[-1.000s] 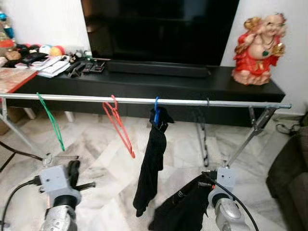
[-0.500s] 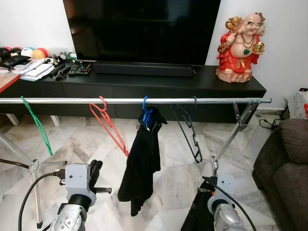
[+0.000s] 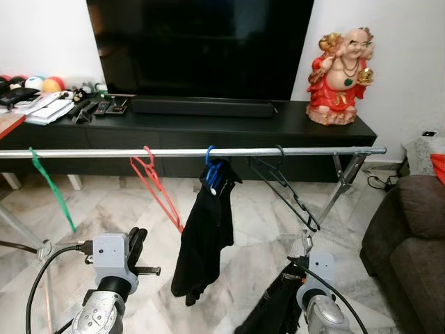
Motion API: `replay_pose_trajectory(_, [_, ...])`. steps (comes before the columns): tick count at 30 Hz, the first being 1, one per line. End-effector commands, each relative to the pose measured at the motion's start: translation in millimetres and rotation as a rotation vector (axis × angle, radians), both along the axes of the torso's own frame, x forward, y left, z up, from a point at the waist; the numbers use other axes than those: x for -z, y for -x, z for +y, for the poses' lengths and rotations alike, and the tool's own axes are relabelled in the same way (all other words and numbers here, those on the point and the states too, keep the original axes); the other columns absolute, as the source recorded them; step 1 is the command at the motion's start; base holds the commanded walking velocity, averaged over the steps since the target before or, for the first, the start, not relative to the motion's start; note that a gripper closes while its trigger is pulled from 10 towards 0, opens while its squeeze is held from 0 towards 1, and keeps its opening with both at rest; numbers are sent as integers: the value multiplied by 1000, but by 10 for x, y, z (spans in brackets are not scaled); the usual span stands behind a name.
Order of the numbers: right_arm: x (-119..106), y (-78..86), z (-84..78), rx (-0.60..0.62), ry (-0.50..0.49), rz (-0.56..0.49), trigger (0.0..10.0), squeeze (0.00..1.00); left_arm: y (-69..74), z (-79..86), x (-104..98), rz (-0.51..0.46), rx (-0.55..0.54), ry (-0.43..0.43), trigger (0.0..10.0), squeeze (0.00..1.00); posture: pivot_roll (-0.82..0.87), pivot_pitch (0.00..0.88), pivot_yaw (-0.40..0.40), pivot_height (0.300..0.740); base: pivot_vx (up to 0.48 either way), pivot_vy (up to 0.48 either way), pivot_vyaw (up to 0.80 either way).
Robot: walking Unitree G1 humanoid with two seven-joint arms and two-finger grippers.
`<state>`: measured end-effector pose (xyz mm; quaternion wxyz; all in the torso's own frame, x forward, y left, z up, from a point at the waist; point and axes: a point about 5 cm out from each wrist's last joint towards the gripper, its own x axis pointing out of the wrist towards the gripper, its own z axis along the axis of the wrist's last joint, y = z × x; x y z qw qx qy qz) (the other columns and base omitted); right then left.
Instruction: Hang hanger
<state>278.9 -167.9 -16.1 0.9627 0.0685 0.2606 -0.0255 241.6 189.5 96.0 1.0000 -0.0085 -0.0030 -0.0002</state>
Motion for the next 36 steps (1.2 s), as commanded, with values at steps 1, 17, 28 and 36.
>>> replay_pose_trajectory(1, [-81,-89,15,-36,16,-35,10000,0,-10,28,-62,-23,-21,10,10000,0,46,1,-4,740,330,0,0])
replay_pose_trajectory(17, [14,-1,-54,-45,20,12,10000,0,-44,29,-113,-43,-41,11,10000,0,50,26,-11,740,336,0,0])
replay_pose_trajectory(28, [86,73,-73,-66,26,52,10000,0,-51,68,-146,-57,-75,-3,10000,0,50,37,-12,740,339,0,0])
replay_pose_trajectory(36, [84,78,-115,-56,23,48,10000,0,-46,88,-158,-62,-90,-3,10000,0,54,42,-17,740,342,0,658])
